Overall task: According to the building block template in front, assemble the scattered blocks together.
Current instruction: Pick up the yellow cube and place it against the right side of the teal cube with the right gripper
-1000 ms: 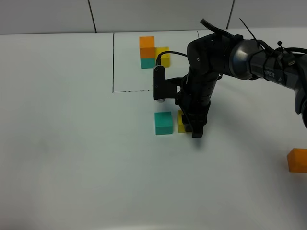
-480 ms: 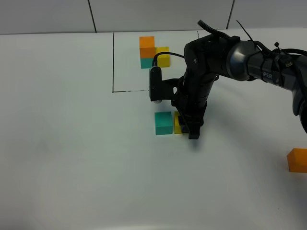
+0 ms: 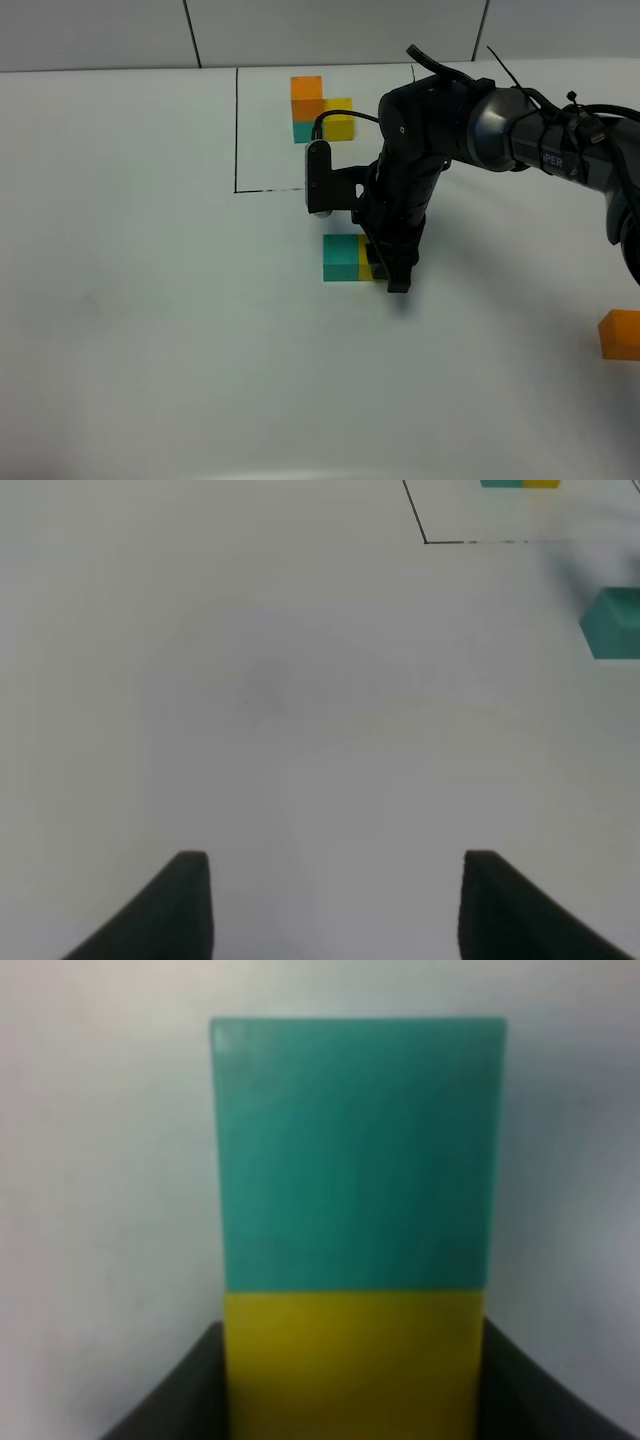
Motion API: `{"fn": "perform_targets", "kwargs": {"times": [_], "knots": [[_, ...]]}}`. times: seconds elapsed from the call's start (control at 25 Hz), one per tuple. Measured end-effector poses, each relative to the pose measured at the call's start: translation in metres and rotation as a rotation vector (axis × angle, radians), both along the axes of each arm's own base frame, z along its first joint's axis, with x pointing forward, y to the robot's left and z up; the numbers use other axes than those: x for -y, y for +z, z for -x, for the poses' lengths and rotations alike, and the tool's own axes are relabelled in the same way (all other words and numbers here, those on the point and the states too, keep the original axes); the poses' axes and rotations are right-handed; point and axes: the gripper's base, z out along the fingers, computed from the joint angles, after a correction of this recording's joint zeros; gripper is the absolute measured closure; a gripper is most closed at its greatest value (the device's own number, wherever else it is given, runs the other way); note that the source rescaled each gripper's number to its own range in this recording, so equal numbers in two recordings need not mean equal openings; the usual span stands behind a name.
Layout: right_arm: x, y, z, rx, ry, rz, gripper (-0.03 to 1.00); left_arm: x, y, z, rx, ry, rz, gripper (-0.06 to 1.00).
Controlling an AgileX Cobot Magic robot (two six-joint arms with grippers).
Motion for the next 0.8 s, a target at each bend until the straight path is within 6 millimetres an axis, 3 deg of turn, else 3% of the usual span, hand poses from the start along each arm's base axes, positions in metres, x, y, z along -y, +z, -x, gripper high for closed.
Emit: {"fn": "perform_targets", "kwargs": {"times": [0.8], "knots": [[0.0001,0.0000,0.0000,0.001,0.007,0.001,0.94,0.0000,0.0000,0.0000,0.000,0.000,0.000,0.73]]}}
